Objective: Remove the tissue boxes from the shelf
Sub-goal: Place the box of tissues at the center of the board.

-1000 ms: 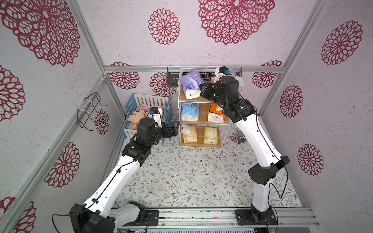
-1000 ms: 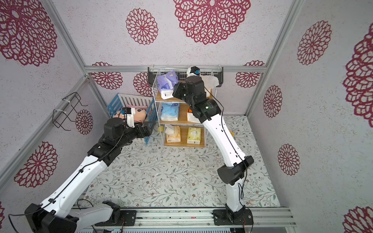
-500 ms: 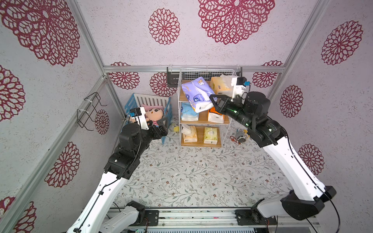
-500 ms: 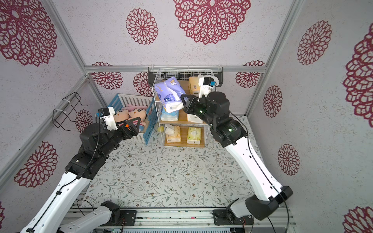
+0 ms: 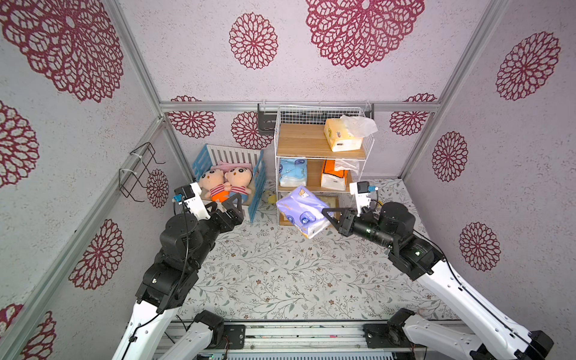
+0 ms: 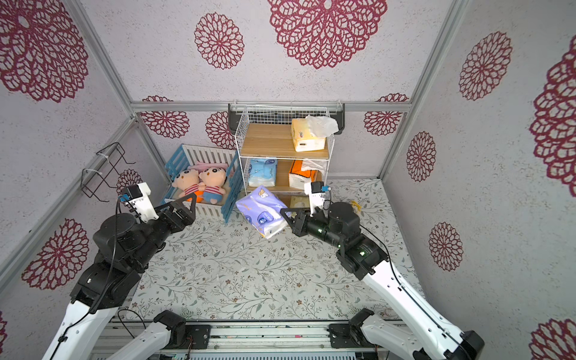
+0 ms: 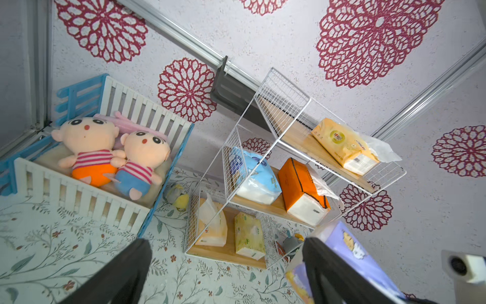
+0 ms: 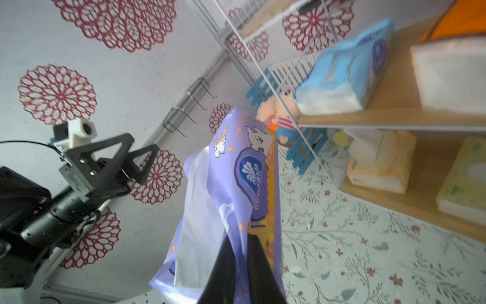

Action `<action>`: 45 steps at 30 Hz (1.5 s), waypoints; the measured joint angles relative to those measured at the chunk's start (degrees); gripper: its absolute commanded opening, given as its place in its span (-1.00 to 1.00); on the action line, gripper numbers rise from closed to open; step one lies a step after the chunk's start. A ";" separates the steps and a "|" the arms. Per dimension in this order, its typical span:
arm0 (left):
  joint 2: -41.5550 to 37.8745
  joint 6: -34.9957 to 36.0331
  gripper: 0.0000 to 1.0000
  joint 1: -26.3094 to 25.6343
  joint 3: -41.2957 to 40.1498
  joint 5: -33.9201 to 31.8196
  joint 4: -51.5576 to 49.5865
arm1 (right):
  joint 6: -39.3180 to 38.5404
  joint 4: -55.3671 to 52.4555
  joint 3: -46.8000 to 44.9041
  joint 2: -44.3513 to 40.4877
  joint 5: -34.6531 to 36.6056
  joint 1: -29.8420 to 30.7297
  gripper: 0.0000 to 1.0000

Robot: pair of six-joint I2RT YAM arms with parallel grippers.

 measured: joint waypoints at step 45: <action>-3.43 -12.76 0.94 -1.20 -9.40 0.50 -8.33 | -6.80 -9.88 -14.23 7.50 14.97 3.65 0.05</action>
